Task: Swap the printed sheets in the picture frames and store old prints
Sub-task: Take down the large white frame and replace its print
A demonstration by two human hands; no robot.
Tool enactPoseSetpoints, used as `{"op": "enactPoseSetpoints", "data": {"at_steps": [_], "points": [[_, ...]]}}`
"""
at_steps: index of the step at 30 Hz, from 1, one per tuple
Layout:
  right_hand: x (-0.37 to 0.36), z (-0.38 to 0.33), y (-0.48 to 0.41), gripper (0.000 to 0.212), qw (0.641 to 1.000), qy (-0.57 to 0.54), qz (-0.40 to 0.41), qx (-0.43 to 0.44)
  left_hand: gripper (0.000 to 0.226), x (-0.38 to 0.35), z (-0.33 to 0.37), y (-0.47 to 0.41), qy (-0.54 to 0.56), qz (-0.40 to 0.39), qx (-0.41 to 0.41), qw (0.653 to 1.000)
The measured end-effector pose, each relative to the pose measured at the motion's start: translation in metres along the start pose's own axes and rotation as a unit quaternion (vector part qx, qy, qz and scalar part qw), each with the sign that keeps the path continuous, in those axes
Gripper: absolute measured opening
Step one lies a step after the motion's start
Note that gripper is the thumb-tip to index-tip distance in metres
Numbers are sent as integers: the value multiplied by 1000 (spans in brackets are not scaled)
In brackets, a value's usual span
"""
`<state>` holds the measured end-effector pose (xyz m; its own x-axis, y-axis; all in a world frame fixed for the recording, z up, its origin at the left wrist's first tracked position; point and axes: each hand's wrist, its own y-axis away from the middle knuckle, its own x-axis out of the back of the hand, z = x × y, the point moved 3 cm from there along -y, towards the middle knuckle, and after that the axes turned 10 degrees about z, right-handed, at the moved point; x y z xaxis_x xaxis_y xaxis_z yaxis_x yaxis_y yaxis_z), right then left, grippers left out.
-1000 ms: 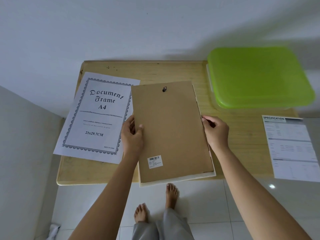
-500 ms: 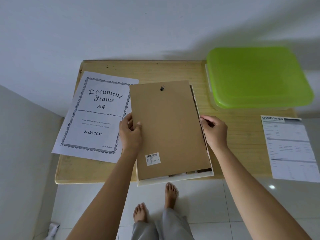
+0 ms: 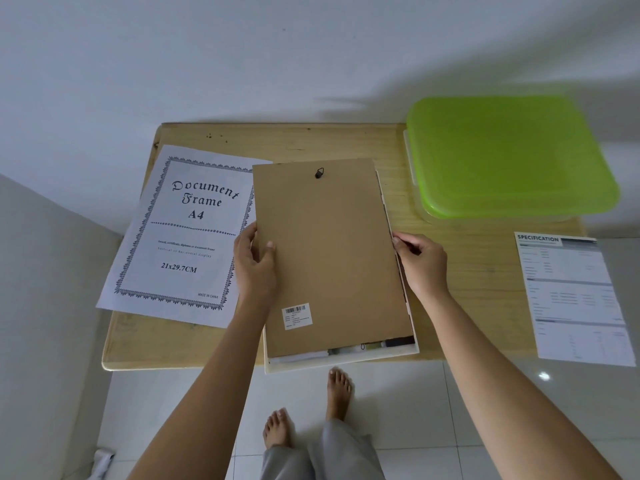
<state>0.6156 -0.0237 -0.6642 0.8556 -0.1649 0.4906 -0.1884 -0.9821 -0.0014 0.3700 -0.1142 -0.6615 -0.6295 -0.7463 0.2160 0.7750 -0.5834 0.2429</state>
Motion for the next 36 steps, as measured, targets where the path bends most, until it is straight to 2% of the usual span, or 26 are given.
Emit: {"op": "enactPoseSetpoints", "data": {"at_steps": [8, 13, 22, 32, 36], "points": [[-2, -10, 7, 20, 1000, -26, 14, -3, 36, 2, -6, 0, 22, 4, -1, 1000], [-12, -7, 2, 13, 995, -51, 31, -73, 36, 2, -9, -1, 34, 1, 2, 999], [-17, -12, -7, 11, 993, -19, 16, -118, 41, 1, -9, -1, -29, 3, -19, 999], [-15, -19, -1, 23, 995, 31, 1, -91, 43, 1, -1, 2, -55, -2, -31, 998], [-16, -23, 3, 21, 997, 37, -10, -71, 45, 3, -1, 0, -82, -8, -37, 996]]}}
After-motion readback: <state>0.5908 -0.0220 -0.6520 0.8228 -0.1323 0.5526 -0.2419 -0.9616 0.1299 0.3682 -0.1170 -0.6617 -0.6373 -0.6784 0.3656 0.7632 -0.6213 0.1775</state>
